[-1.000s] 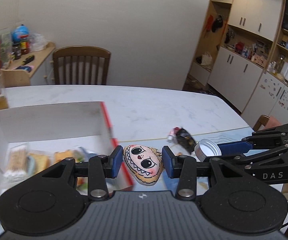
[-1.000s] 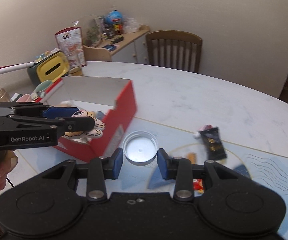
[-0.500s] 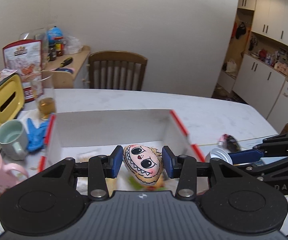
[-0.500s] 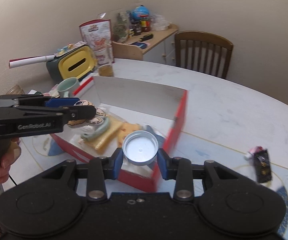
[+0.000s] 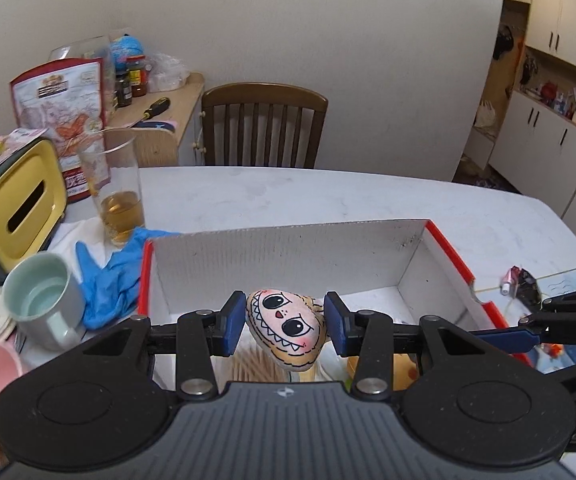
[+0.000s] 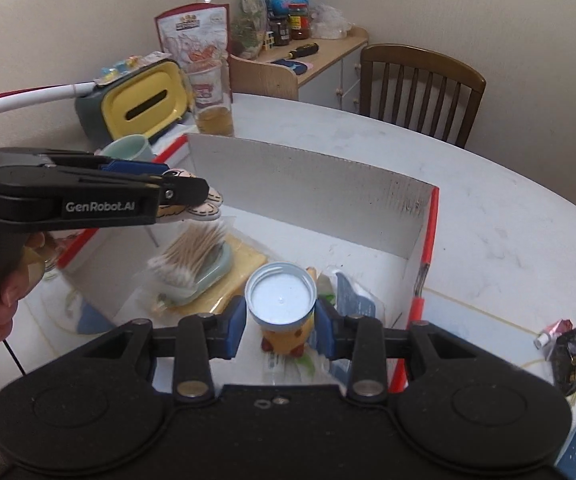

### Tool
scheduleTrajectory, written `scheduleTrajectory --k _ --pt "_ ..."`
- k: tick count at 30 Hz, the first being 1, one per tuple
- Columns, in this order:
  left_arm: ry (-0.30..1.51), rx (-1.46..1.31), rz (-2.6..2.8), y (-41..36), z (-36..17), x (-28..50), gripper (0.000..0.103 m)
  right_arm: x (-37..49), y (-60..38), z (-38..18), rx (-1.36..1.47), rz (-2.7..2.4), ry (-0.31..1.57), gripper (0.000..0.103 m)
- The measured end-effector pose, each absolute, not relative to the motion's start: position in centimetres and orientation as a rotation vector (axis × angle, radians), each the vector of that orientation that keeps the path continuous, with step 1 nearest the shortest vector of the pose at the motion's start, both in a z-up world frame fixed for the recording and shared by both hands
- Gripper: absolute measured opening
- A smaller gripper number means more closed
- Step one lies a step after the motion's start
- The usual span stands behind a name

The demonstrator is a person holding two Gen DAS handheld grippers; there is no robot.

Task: Organize objects
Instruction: 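Carry the keychain and jar lid into the cardboard box and lower them, then open both tools to release the keychain and lid into the box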

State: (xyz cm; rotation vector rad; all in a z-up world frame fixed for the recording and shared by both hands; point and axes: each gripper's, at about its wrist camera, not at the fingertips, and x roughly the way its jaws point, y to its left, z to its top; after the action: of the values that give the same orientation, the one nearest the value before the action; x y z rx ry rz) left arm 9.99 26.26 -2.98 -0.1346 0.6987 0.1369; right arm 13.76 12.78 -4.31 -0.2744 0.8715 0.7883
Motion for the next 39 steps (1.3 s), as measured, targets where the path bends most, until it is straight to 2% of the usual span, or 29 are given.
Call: scheduleTrajectory --k 16,27,35,37,38,39 --pt "0.871 -0.057 0.129 26.0 -7.6 17.7 0.042 19.2 15.6 -8.1 -0.297 0.695 0.944 0.036" --pt "1.033 -0.110 0.099 27.5 -9.8 20.9 0.042 20.0 16.8 -8.6 -0.343 0.707 0.963 0.036" --pt "1.069 -0.136 0.095 27.9 -10.3 21.7 0.043 20.2 16.2 -8.2 -0.319 0.705 0.968 0.038" --pt "1.074 -0.153 0.096 28.0 -10.4 21.7 0.044 20.1 15.9 -8.0 -0.314 0.710 0.965 0.039" --pt "1.078 -0.160 0.097 28.0 -10.5 21.7 0.046 20.0 15.8 -7.9 -0.312 0.714 0.962 0.040" --pt "1.079 -0.159 0.102 28.0 -10.5 21.6 0.053 19.9 15.7 -7.7 -0.310 0.718 0.961 0.041"
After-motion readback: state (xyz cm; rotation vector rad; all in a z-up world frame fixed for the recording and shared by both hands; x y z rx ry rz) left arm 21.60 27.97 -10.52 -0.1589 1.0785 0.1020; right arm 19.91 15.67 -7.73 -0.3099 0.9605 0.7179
